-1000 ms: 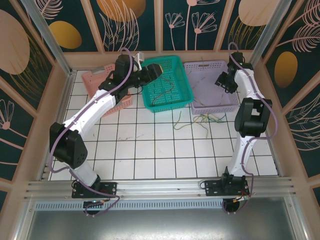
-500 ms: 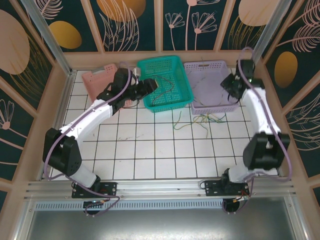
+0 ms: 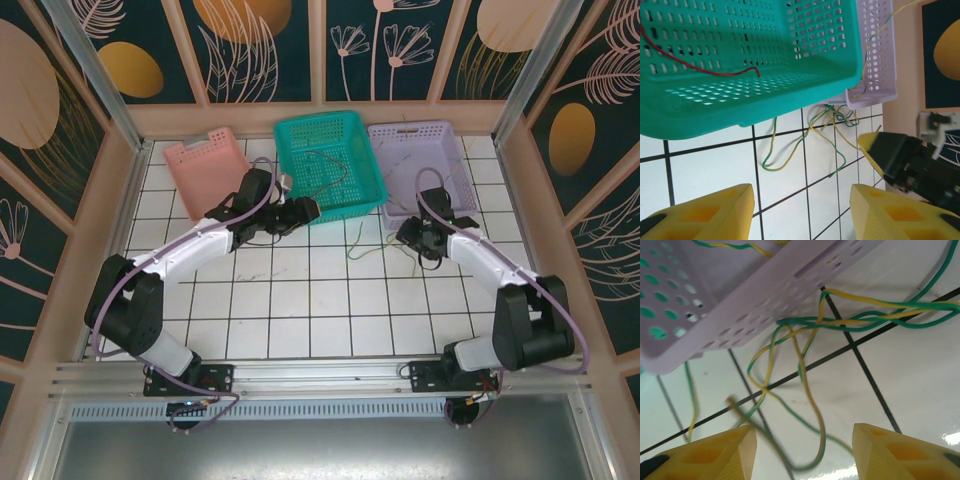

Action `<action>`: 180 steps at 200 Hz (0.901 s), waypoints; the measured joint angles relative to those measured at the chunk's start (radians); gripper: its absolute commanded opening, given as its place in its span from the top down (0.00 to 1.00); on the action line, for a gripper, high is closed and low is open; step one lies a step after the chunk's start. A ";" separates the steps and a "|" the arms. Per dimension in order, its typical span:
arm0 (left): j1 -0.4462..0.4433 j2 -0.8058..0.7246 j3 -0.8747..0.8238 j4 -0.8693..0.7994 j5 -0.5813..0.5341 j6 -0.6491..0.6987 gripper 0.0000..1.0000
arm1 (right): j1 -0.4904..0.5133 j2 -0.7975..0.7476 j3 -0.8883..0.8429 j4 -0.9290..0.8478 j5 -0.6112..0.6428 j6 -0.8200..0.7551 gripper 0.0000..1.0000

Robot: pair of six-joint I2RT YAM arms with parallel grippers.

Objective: Untangle the cables

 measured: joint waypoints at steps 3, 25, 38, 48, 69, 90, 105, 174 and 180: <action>-0.001 0.000 0.000 0.002 0.000 0.000 0.46 | 0.000 0.009 0.001 0.003 0.003 -0.013 0.63; -0.002 0.000 0.000 0.002 0.001 0.001 0.46 | 0.001 0.060 0.010 0.009 0.027 -0.033 0.93; -0.002 0.000 0.000 0.001 -0.003 0.001 0.46 | 0.008 0.066 0.011 0.007 0.037 -0.045 1.00; -0.002 0.000 0.000 0.000 -0.009 0.001 0.46 | 0.019 0.064 0.011 0.005 0.044 -0.049 1.00; -0.003 -0.003 -0.001 -0.004 -0.025 0.000 0.45 | 0.087 0.046 0.019 -0.019 0.040 -0.050 1.00; -0.002 -0.026 -0.014 -0.009 -0.046 -0.011 0.42 | 0.162 0.008 0.047 -0.054 0.021 -0.043 1.00; -0.002 -0.044 -0.021 -0.011 -0.061 -0.027 0.41 | 0.200 -0.019 0.077 -0.068 -0.006 -0.021 1.00; -0.002 -0.089 -0.058 -0.131 -0.166 -0.139 0.26 | 0.254 -0.038 0.145 -0.061 -0.101 0.022 1.00; -0.002 -0.099 -0.071 -0.132 -0.169 -0.145 0.26 | 0.256 -0.038 0.145 -0.061 -0.108 0.022 1.00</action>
